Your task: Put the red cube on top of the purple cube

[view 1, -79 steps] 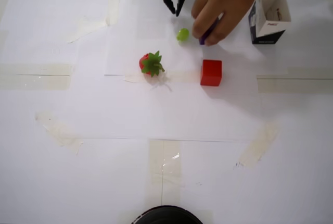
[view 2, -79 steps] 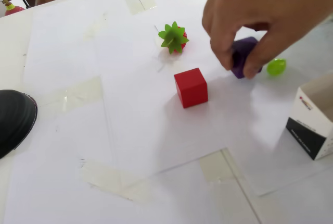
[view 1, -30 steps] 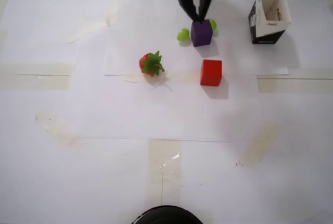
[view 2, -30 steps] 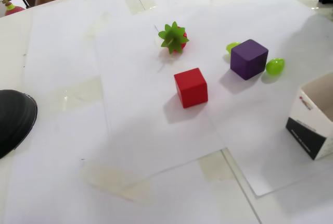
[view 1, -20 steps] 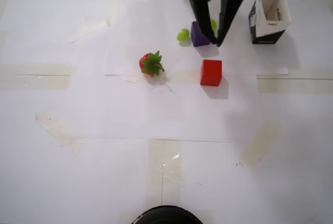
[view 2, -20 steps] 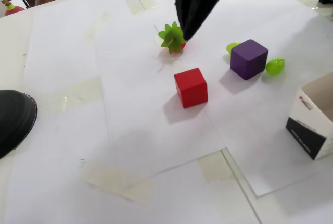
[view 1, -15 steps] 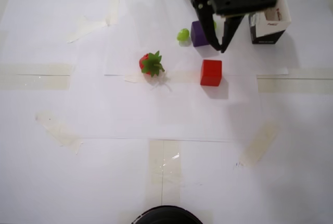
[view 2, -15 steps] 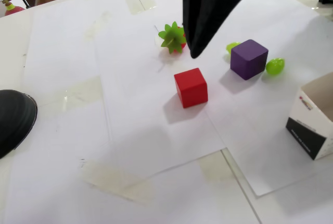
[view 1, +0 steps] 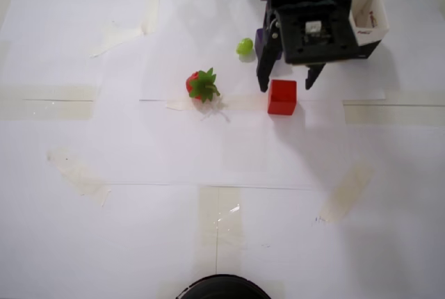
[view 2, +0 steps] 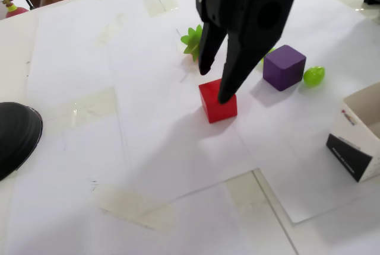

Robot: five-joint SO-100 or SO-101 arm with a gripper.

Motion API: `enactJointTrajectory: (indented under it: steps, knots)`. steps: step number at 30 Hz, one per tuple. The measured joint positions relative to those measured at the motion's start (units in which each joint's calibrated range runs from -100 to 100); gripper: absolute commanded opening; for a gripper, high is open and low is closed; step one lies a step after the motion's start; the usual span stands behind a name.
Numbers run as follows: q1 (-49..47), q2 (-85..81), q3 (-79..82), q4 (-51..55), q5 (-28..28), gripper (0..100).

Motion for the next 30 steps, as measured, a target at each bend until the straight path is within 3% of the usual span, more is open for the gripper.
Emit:
enactJointTrajectory:
  steps: [18, 30]
  knots:
    - [-0.1, 7.4, -0.6, -3.7, 0.0, 28]
    - [-0.1, 7.7, -0.6, -4.7, 0.1, 19]
